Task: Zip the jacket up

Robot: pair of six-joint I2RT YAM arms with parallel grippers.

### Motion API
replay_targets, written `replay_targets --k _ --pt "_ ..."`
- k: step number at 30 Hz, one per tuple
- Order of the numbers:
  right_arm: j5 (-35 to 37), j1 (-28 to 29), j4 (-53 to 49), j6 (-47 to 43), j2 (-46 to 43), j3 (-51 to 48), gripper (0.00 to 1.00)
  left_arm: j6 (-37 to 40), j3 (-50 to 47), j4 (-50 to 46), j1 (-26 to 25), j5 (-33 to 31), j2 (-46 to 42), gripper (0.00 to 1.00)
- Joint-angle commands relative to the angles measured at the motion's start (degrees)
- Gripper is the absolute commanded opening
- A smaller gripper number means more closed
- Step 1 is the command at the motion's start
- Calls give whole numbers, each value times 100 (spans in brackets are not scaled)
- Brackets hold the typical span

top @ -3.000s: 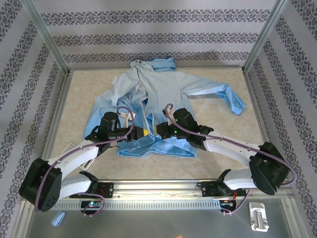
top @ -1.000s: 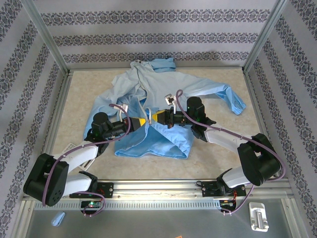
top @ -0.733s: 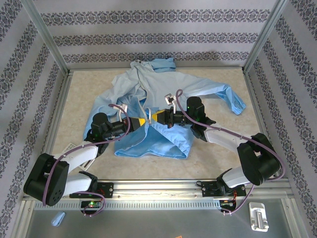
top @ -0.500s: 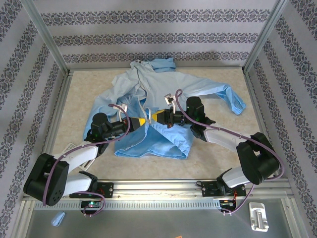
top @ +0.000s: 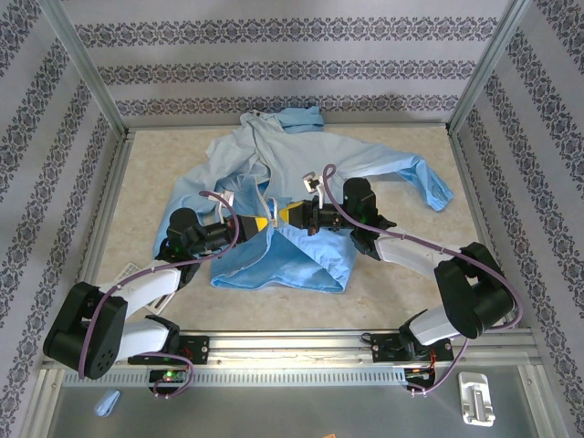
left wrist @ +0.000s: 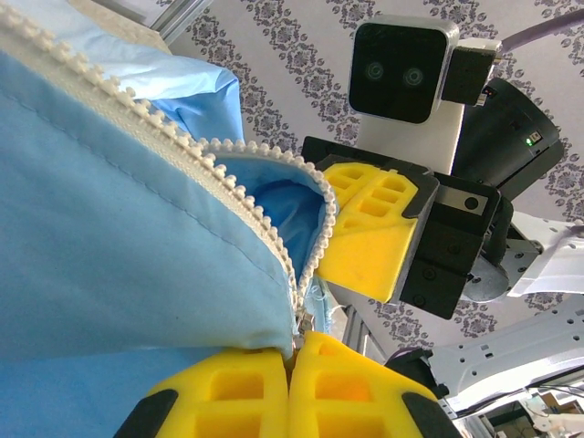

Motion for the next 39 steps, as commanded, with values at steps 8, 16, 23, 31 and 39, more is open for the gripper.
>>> replay_targets --k 8,16,23,31,39 --pt "-133 -13 451 119 16 188 0 -213 -245 708 77 160 42 0" --pt "-89 38 468 169 94 237 0 -257 -324 754 76 144 -9 0" --pt "20 109 416 245 161 309 0 -22 -321 308 72 24 -298 0" --pt "92 216 398 334 198 343 0 796 -155 -1189 40 -291 -905 0" --pt "147 318 442 363 256 380 0 978 -132 -1445 3 -387 -982 0"
